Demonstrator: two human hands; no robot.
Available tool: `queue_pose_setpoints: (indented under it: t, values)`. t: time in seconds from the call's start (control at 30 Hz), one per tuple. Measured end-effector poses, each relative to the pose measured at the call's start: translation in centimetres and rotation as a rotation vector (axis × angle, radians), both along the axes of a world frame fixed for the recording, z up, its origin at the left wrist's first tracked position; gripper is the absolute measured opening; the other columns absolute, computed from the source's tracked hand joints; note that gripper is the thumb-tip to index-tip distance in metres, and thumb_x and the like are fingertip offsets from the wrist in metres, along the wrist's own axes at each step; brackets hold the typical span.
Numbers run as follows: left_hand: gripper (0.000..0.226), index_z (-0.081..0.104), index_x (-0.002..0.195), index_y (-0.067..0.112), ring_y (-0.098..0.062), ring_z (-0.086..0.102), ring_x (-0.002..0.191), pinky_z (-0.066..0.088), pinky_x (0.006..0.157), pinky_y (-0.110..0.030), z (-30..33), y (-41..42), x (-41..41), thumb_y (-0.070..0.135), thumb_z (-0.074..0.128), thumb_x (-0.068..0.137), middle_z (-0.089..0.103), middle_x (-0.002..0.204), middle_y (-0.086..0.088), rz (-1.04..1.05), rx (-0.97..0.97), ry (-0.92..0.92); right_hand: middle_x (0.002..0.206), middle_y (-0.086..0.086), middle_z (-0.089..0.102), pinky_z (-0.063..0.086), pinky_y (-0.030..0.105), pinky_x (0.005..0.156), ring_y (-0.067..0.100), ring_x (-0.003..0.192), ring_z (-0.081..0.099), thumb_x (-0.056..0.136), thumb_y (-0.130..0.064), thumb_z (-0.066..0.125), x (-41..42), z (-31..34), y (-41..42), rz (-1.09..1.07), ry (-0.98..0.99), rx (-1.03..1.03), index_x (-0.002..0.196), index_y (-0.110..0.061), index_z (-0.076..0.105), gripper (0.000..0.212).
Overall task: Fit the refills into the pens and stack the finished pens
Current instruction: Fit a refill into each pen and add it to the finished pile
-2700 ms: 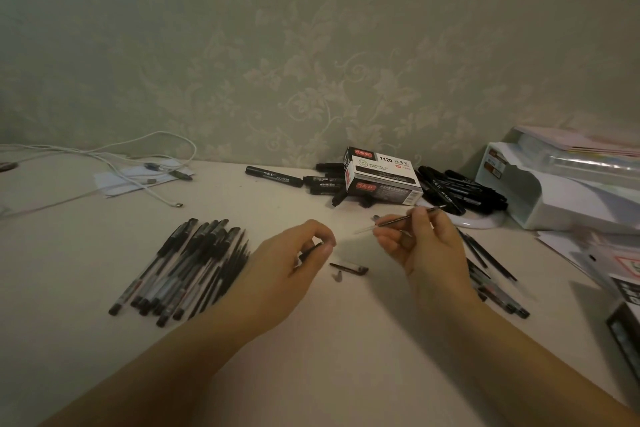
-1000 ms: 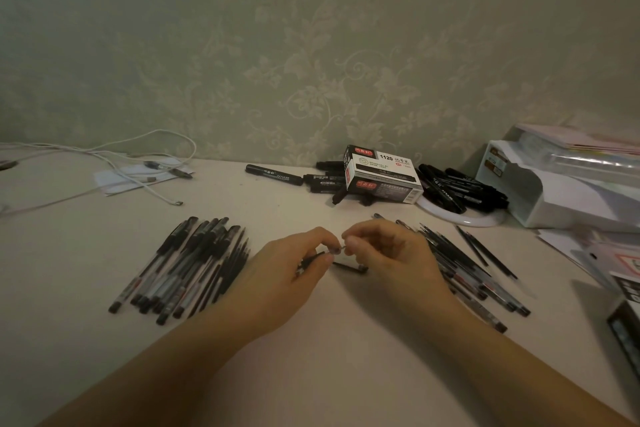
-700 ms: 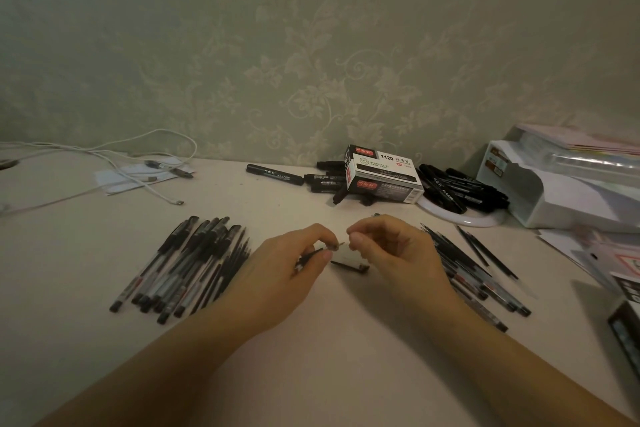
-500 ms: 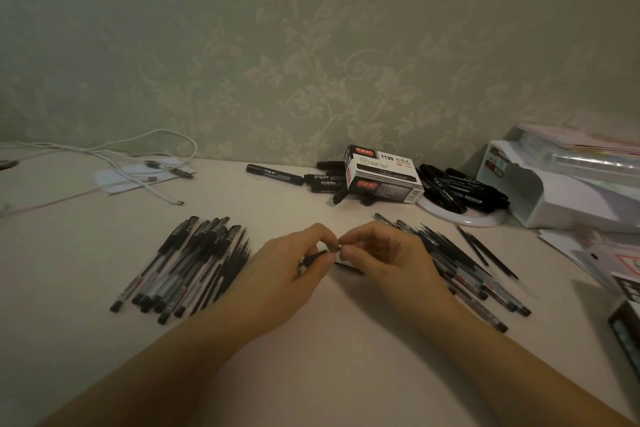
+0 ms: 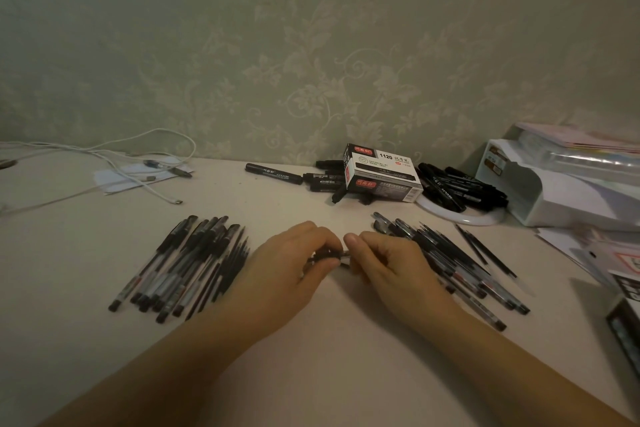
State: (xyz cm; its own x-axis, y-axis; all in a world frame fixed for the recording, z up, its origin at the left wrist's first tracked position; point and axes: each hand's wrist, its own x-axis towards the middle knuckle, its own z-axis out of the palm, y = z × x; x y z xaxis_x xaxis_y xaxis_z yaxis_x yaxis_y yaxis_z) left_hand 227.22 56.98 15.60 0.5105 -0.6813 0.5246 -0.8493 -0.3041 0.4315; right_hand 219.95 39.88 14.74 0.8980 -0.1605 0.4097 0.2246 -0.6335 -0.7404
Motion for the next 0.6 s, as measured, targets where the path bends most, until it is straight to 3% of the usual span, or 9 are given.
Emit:
queue_pose_setpoints:
  t: [0.07,0.2,0.3,0.43,0.53,0.6]
  values:
    - [0.009,0.062,0.101,0.026,-0.005,0.055,0.084,0.049,0.073,-0.025,-0.11,-0.01,0.09,0.027,0.059,0.093,0.058,0.092,0.013,0.015,-0.01,-0.004,0.065,-0.005,0.062,0.045,0.021,0.058,0.005,0.059,0.055,0.092,-0.057,0.043,0.03,0.04,-0.02,-0.02,-0.007,-0.006,0.068,-0.027,0.062,0.043]
    - [0.01,0.063,0.101,0.026,-0.004,0.056,0.085,0.05,0.073,-0.024,-0.15,0.16,0.46,0.026,0.059,0.093,0.06,0.093,0.014,0.029,-0.043,0.016,0.091,-0.018,0.065,0.047,0.017,0.067,0.005,0.079,0.059,0.093,-0.043,0.059,0.19,0.04,-0.26,0.007,0.026,-0.013,0.092,-0.035,0.064,0.01]
    - [0.01,0.062,0.102,0.027,-0.004,0.056,0.086,0.049,0.073,-0.024,-0.15,0.09,0.33,0.027,0.058,0.093,0.059,0.093,0.014,0.002,-0.036,0.015,0.081,-0.014,0.064,0.046,0.02,0.066,0.005,0.075,0.057,0.097,-0.038,0.055,0.11,-0.11,-0.22,0.038,0.036,-0.015,0.084,-0.032,0.063,0.017]
    - [0.01,0.062,0.102,0.026,-0.006,0.056,0.086,0.049,0.073,-0.025,-0.05,-0.05,0.08,0.027,0.059,0.093,0.059,0.093,0.012,-0.015,-0.021,0.012,0.06,-0.011,0.054,0.037,0.016,0.058,0.001,0.057,0.047,0.092,-0.055,0.042,-0.03,0.19,0.09,0.022,0.015,-0.005,0.066,-0.031,0.056,0.039]
    - [0.01,0.063,0.103,0.024,-0.004,0.057,0.086,0.048,0.074,-0.019,0.04,-0.05,0.05,0.025,0.06,0.093,0.062,0.094,0.012,0.005,-0.042,0.047,0.078,-0.012,0.064,0.043,0.016,0.063,0.003,0.07,0.056,0.091,-0.054,0.047,-0.11,0.36,0.13,0.027,0.016,-0.011,0.084,-0.031,0.063,0.029]
    - [0.012,0.064,0.104,0.022,-0.001,0.057,0.087,0.045,0.075,-0.012,0.09,-0.06,0.03,0.025,0.058,0.094,0.064,0.095,0.012,0.023,-0.05,0.071,0.086,-0.019,0.065,0.043,0.013,0.067,0.003,0.078,0.058,0.095,-0.043,0.054,-0.13,0.33,0.12,0.052,0.016,-0.04,0.094,-0.032,0.063,0.014]
